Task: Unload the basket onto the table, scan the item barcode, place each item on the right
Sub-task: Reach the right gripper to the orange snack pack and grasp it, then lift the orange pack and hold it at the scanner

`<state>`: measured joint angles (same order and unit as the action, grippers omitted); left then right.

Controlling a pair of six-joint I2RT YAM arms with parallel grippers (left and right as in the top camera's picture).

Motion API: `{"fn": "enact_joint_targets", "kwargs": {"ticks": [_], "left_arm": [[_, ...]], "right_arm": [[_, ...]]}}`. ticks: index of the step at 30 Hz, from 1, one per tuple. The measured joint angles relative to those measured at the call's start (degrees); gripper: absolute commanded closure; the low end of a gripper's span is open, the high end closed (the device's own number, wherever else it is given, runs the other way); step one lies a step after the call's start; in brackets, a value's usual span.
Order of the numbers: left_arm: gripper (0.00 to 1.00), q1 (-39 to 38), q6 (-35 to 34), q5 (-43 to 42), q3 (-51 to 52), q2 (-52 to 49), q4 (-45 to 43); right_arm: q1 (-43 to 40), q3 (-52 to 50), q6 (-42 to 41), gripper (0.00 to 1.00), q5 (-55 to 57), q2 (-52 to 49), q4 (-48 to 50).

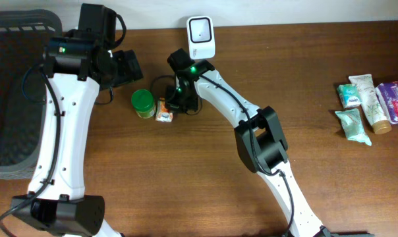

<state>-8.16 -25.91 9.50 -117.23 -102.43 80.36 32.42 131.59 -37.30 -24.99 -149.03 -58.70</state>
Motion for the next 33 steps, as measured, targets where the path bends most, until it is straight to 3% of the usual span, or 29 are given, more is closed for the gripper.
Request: {"fn": "enact_joint_targets", "kwargs": {"ticks": [3, 4, 9, 14, 17, 23, 26, 29, 30, 33], "left_arm": [[0.01, 0.0, 0.0, 0.0, 0.0, 0.0, 0.0], [0.01, 0.0, 0.0, 0.0, 0.0, 0.0, 0.0], [0.01, 0.0, 0.0, 0.0, 0.0, 0.0, 0.0], [0.01, 0.0, 0.0, 0.0, 0.0, 0.0, 0.0], [0.01, 0.0, 0.0, 0.0, 0.0, 0.0, 0.0], [0.01, 0.0, 0.0, 0.0, 0.0, 0.0, 0.0], [0.01, 0.0, 0.0, 0.0, 0.0, 0.0, 0.0], [0.01, 0.0, 0.0, 0.0, 0.0, 0.0, 0.0], [0.01, 0.0, 0.0, 0.0, 0.0, 0.0, 0.0], [0.01, 0.0, 0.0, 0.0, 0.0, 0.0, 0.0]], "right_arm": [[-1.6, 0.7, 4.2, 0.96, 2.9, 0.9, -9.1], [-3.1, 1.3, 5.2, 0.96, 7.8, 2.0, -15.5], [-7.4, 4.9, 10.9, 0.96, 24.2, 6.6, -27.1], [-6.8, 5.3, 12.0, 0.96, 35.2, 7.6, -31.0], [-6.8, 4.0, 7.6, 0.96, 49.4, 7.7, -33.7], [-6.7, -10.9, 5.3, 0.94, 54.9, 8.0, -24.4], [-6.0, -13.4, 4.6, 0.78, 50.6, 8.0, -22.6], [-3.0, -10.4, 4.5, 0.32, 45.9, 8.0, -22.0], [-1.7, -8.1, 4.8, 0.24, 44.1, 8.0, -22.2], [0.2, -0.3, 5.4, 0.17, 41.5, 8.0, -27.7]]}}
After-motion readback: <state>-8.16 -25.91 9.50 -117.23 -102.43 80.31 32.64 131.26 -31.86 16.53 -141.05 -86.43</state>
